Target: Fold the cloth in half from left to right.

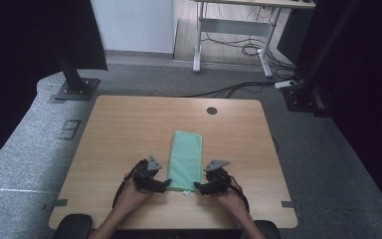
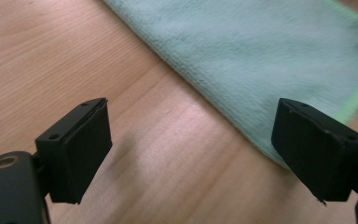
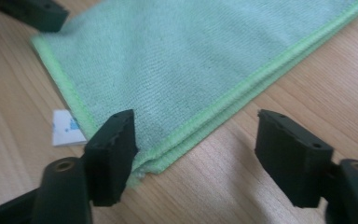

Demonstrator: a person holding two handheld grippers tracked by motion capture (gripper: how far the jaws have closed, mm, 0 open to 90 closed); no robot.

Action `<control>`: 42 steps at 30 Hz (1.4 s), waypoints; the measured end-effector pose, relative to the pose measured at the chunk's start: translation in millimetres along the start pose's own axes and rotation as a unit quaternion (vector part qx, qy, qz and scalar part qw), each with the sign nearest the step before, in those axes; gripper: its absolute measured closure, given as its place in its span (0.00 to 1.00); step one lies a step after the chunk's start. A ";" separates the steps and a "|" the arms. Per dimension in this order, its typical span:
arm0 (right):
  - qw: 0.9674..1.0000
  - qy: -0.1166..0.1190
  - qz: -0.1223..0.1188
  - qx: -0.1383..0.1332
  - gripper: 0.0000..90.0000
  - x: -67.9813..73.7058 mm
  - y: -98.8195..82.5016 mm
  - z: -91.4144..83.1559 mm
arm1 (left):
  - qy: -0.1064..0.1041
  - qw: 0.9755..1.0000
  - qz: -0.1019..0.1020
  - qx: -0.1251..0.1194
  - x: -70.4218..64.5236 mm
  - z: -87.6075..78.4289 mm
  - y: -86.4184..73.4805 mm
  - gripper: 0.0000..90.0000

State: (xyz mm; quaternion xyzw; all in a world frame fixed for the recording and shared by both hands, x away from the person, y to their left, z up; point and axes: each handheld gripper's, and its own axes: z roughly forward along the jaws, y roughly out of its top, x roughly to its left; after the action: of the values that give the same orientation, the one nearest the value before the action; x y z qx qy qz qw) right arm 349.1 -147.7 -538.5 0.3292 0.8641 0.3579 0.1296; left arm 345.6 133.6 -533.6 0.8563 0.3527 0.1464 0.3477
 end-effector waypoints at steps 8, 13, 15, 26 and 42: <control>0.998 -0.048 0.026 -0.011 0.18 -24.8 -15.9 -26.5 | 0.000 1.000 -0.011 -0.005 15.6 -24.7 -22.5 0.13; 0.997 -0.063 0.046 0.007 0.15 -34.6 -31.5 -30.8 | 0.013 1.000 -0.011 0.008 24.8 -25.3 -32.2 0.12; 0.996 -0.065 0.051 0.012 0.11 -36.8 -36.0 -30.5 | 0.012 1.000 -0.013 0.012 27.3 -22.3 -34.1 0.10; 0.995 -0.079 0.054 -0.009 0.00 -43.5 -45.5 -21.8 | 0.005 1.000 -0.015 0.026 31.1 -13.5 -36.6 0.00; 0.995 -0.069 0.065 -0.009 0.00 -46.1 -46.5 -20.9 | 0.005 1.000 -0.015 0.027 31.0 -13.4 -36.6 0.00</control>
State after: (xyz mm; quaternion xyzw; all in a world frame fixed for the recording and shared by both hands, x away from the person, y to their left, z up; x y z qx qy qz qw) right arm 351.9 -213.8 -556.9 0.4073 0.8267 0.3499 0.1678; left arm 342.5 180.7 -549.4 0.8593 0.3709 0.1360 0.3250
